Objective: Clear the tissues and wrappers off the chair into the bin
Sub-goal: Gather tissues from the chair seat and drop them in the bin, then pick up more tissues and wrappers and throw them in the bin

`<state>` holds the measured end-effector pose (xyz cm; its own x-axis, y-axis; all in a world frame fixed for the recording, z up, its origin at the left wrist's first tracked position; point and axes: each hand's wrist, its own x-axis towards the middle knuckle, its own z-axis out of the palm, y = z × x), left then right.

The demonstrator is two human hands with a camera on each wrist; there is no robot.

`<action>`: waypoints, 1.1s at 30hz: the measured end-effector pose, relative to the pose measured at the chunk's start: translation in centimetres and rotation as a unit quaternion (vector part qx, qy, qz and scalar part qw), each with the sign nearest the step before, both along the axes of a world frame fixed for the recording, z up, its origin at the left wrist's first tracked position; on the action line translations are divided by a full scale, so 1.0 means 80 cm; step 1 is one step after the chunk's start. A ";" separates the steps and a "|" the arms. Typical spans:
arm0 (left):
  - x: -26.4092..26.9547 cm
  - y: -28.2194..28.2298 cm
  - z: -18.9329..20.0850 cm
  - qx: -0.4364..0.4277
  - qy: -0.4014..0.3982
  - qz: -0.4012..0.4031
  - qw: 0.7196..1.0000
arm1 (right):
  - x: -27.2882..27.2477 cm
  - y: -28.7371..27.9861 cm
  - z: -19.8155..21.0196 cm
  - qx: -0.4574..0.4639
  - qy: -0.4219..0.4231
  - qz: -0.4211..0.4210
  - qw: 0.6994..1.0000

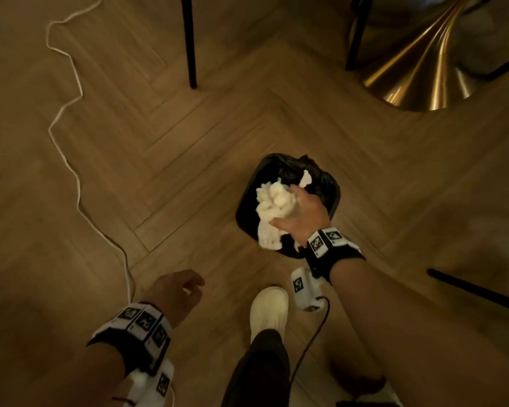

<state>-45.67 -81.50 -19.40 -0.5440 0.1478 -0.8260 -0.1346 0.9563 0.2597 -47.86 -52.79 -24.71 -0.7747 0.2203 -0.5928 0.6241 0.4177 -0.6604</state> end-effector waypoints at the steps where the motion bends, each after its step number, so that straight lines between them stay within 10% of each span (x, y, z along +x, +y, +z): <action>1: 0.002 0.004 0.003 0.003 0.006 0.006 1.000 | 0.002 0.001 -0.003 0.000 -0.036 0.026 0.999; 10: -0.002 0.088 0.106 0.067 0.038 -0.056 0.995 | 0.080 0.063 0.151 0.009 -0.105 0.046 0.993; 23: 0.066 0.391 0.382 0.045 0.005 -0.308 0.950 | 0.502 0.286 0.489 0.056 -0.195 -0.258 0.945; 33: 0.317 0.720 0.377 0.087 0.034 -0.486 0.869 | 0.845 0.548 0.517 0.084 -0.149 -0.472 0.865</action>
<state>-20.30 -23.93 10.73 -0.1398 0.6846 -0.7154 0.7361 0.5551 0.3873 19.75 -8.97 16.61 -0.0217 0.7730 -0.6341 0.8714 -0.2963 -0.3910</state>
